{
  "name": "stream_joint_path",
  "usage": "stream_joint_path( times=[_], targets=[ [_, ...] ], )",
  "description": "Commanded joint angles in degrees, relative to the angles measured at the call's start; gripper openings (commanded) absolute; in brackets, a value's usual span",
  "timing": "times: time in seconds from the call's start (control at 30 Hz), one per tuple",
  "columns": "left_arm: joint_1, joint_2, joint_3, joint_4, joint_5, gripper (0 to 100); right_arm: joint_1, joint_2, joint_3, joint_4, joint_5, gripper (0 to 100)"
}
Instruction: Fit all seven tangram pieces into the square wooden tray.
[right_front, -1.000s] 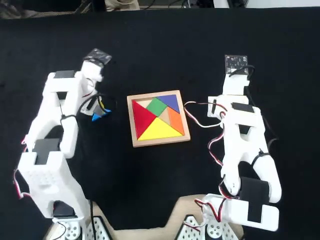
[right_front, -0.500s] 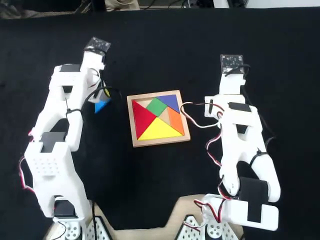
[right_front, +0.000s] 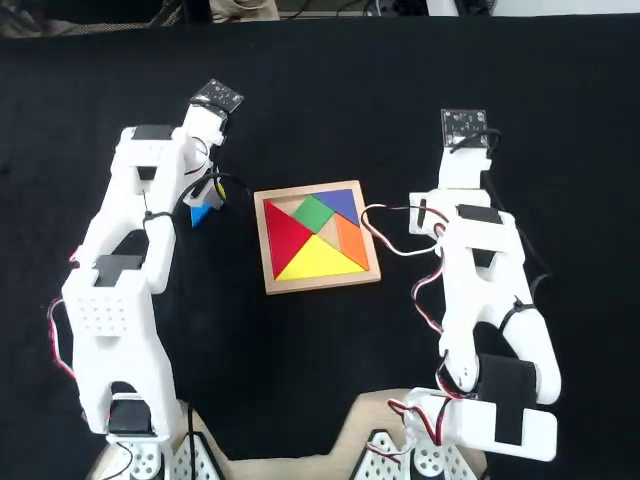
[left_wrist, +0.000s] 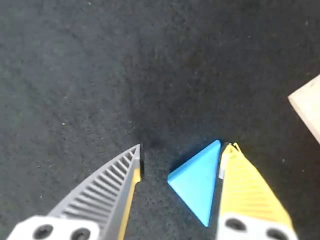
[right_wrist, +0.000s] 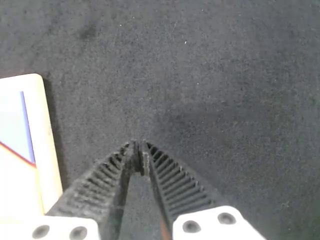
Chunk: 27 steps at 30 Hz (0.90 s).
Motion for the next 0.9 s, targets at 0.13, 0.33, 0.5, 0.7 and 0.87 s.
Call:
stream_joint_path(
  times=[0.13,0.33,0.5,0.7,0.87],
  targets=[
    [-4.4,4.8,-14.7,1.8,3.2,25,-0.9,-0.1,-1.0,-0.9,0.5,1.1],
    [-7.0,11.6,-21.5,5.9,3.4,25,-0.8,-0.1,-1.0,-0.9,0.5,1.1],
    [-10.6,12.0,-26.7,13.8,2.1,25,-0.9,-0.1,-1.0,-0.9,0.5,1.1],
    [-12.4,10.7,-31.1,23.0,-4.3,25,-0.9,-0.1,-1.0,-0.9,0.5,1.1],
    [-11.6,8.4,-36.1,24.6,-5.0,25,-0.9,-0.1,-1.0,-0.9,0.5,1.1]
  ],
)
